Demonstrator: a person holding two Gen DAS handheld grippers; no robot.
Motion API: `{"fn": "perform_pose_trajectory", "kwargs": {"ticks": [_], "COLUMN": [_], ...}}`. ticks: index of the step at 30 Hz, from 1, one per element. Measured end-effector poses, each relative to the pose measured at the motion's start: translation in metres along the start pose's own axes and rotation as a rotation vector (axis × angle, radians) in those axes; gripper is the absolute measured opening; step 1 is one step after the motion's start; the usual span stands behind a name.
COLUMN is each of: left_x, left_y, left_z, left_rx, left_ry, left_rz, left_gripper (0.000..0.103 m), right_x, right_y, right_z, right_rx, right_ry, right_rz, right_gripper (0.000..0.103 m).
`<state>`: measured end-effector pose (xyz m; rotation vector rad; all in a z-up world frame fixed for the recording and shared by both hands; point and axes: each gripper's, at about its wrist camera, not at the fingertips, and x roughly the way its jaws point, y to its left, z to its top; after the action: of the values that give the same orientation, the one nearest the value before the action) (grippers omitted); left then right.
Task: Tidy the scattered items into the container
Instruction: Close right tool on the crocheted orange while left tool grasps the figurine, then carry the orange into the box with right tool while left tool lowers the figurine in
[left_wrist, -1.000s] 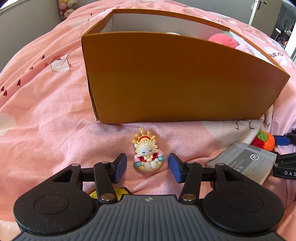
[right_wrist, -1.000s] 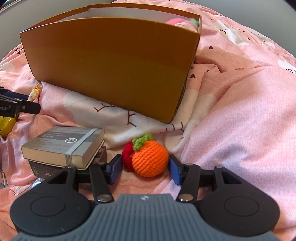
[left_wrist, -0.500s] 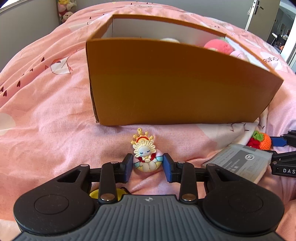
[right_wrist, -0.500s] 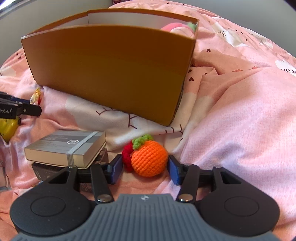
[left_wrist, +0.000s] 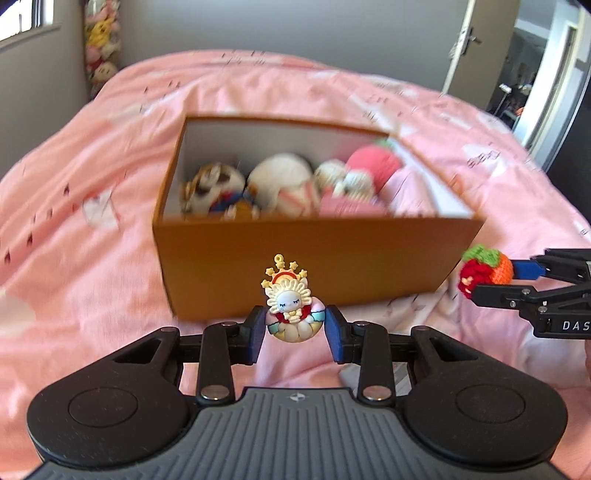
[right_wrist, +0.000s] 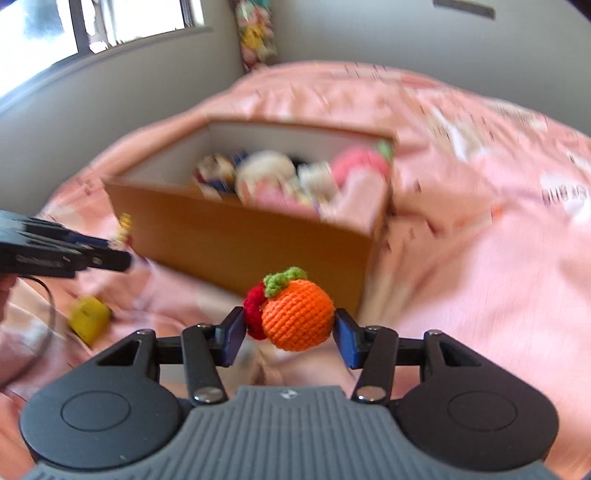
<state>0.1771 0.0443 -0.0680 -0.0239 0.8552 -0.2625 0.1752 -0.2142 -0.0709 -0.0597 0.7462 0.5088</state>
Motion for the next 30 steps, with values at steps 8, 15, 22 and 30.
{"fn": "perform_pose_trajectory", "kwargs": {"ticks": [8, 15, 22, 30], "left_x": [-0.019, 0.014, 0.061, 0.082], "left_y": [0.007, 0.033, 0.051, 0.059], "left_z": [0.056, 0.102, 0.112, 0.107], "left_rx": [0.061, 0.032, -0.012, -0.022], "left_ry": [-0.070, 0.003, 0.144, 0.229], "left_rz": [-0.036, -0.065, -0.100, -0.126], "left_gripper": [0.040, 0.040, 0.040, 0.040], "right_x": [0.001, 0.069, 0.149, 0.191], "right_y": [0.007, 0.010, 0.041, 0.040], "right_z": [0.076, 0.129, 0.133, 0.132], "right_rx": [-0.047, -0.087, -0.269, -0.229], "right_ry": [-0.083, -0.005, 0.165, 0.326], "right_rz": [0.134, 0.167, 0.134, 0.236], "right_gripper": [0.054, 0.054, 0.054, 0.054]}}
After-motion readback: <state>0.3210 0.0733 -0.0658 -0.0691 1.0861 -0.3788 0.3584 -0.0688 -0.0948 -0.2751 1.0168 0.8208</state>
